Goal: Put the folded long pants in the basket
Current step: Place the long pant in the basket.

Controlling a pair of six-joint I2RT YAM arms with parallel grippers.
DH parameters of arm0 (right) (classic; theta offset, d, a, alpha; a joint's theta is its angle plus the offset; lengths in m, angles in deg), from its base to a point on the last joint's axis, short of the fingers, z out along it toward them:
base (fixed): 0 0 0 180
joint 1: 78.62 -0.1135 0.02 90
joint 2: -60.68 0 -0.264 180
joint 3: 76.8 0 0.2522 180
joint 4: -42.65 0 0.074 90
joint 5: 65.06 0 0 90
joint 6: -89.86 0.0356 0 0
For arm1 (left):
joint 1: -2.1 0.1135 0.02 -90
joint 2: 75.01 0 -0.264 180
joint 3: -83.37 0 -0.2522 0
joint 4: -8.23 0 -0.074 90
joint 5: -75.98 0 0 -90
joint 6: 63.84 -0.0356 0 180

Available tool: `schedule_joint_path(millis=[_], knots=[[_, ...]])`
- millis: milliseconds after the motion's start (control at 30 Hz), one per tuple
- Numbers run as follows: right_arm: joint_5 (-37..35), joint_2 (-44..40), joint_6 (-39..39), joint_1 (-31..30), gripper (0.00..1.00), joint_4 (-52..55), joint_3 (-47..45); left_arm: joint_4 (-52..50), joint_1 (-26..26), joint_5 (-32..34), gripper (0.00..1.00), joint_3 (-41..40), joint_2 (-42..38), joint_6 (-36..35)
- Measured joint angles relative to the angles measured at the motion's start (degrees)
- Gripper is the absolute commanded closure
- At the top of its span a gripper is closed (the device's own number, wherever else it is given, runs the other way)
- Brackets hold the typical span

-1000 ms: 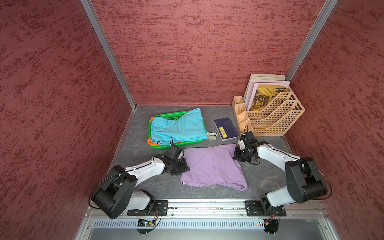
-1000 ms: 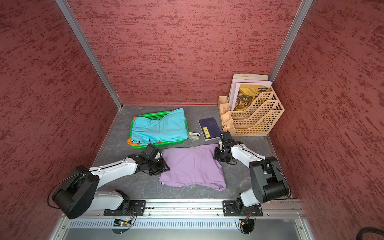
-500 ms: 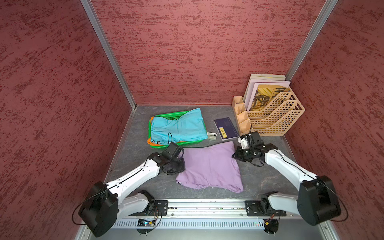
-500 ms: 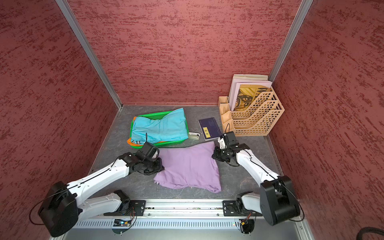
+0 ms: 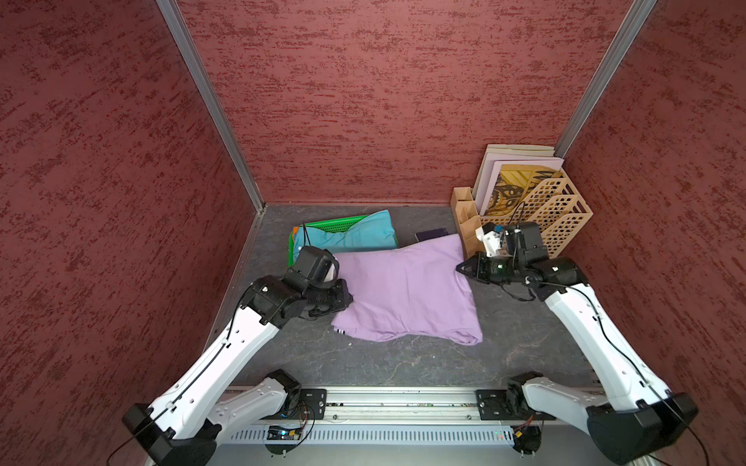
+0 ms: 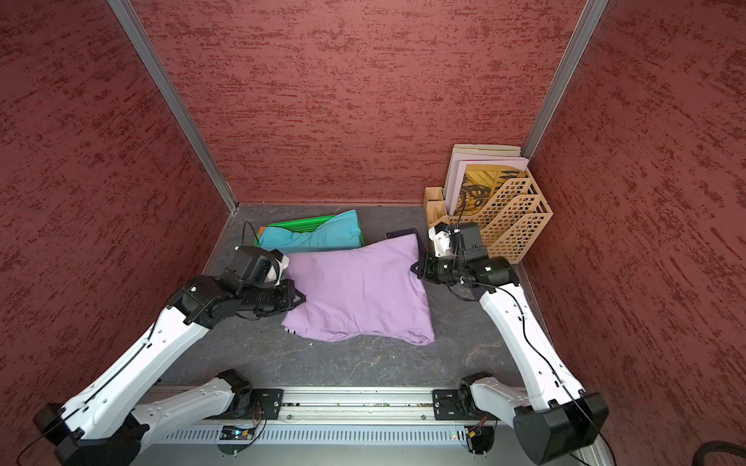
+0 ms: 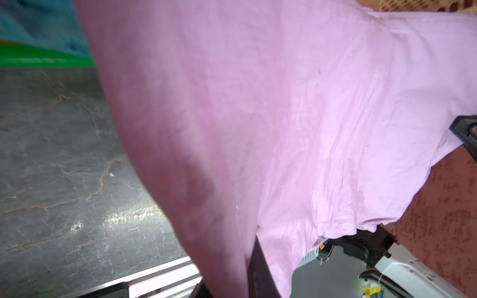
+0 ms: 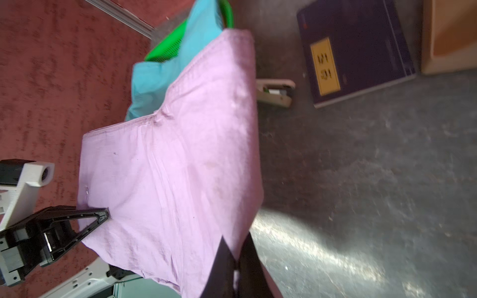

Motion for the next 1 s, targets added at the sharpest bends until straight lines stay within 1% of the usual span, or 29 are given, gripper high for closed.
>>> schedule_joint_path(millis=[133,233,333,500,600,733,867,1000], knots=[[2.05,11.02,1.64,-0.24,1.00,-1.77,12.44,-1.42,11.43,-2.12,1.00,9.46,6.71,-5.03],[3.13,21.03,3.50,-1.29,1.00,-3.54,21.53,-1.79,18.08,-3.93,1.00,15.50,12.57,-8.20],[3.30,31.36,5.14,-3.21,1.00,-4.17,30.99,-2.12,23.17,-5.68,1.00,19.80,17.59,-10.49],[3.17,47.45,6.97,-6.84,1.00,-2.82,48.94,-2.29,30.38,-8.92,1.00,21.92,22.77,-12.70],[3.02,54.25,7.78,-8.57,1.00,-1.33,57.27,-2.32,34.62,-10.51,1.00,21.92,25.73,-13.70],[3.21,58.40,9.46,-10.27,1.00,-0.66,60.92,-2.29,38.86,-12.70,1.00,21.75,29.70,-14.80],[3.08,60.33,10.38,-10.25,1.00,-0.63,61.16,-1.86,41.07,-15.08,1.00,20.90,31.67,-15.28],[2.84,64.32,10.60,-10.14,1.00,-0.55,64.76,-0.81,42.60,-16.74,1.00,20.44,33.92,-15.30]])
